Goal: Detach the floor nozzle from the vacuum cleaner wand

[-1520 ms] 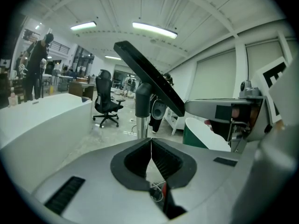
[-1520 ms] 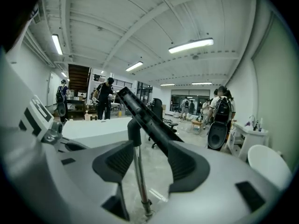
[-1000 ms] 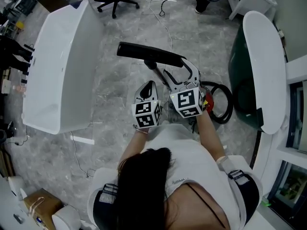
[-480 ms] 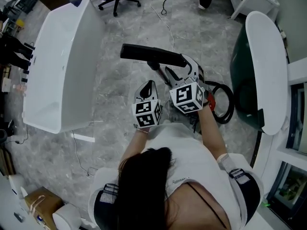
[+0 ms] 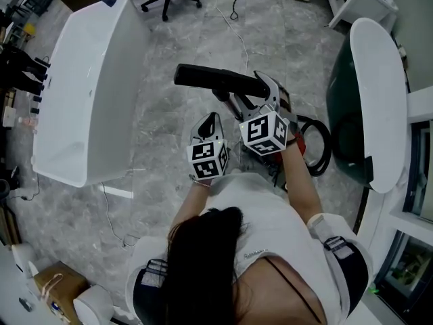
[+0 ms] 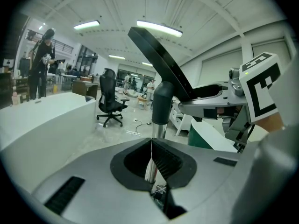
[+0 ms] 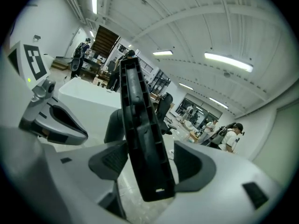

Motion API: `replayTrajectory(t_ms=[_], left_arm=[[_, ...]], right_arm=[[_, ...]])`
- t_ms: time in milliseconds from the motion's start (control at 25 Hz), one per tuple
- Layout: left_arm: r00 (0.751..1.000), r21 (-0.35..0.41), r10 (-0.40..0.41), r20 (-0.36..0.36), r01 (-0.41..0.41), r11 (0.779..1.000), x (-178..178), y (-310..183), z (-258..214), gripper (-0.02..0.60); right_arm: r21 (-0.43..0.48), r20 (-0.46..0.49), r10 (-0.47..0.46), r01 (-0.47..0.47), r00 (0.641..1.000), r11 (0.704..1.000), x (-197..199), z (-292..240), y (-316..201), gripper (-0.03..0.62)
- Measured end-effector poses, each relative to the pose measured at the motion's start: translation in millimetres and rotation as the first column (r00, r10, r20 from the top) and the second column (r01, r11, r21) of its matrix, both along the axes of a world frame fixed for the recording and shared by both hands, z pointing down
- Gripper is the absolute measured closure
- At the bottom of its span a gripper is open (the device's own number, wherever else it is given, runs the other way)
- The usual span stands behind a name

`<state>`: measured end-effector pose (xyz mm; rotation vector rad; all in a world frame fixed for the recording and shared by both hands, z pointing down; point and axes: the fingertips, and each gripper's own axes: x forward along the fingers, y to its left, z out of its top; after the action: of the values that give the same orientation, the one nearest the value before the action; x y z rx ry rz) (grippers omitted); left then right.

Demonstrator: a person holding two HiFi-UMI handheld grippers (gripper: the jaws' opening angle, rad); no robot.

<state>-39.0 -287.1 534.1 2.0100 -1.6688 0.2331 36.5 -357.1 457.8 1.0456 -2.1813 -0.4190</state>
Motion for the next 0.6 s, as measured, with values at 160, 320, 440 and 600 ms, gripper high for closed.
replayTrajectory(t_ms=[160,320,440,600], left_arm=[[1.0,-0.002,-0.005,0.001,0.005,1.0,-4.2,-3.0,1.6,0.575],[1.0,-0.007,-0.016,-0.001,0.016,1.0,-11.8,-2.2,3.4,0.575],[1.0,-0.008,-0.019,-0.001,0.019,1.0,-11.7,-2.9,5.1,0.575],[1.0,-0.013,-0.022,0.001,0.023,1.0,-15.0,-2.2,7.7,0.575]], right_arm=[[-0.004,-0.027,-0.014,0.014,1.0,1.0,-4.7,4.8,-5.4,0.296],[0.01,-0.062,-0.016,0.017,0.998,1.0,-9.0,7.8,-9.3,0.298],[0.014,-0.07,-0.021,0.022,0.997,1.0,-7.8,7.4,-12.7,0.298],[0.036,-0.103,-0.035,0.039,0.994,0.999,-13.6,8.0,-15.7,0.298]])
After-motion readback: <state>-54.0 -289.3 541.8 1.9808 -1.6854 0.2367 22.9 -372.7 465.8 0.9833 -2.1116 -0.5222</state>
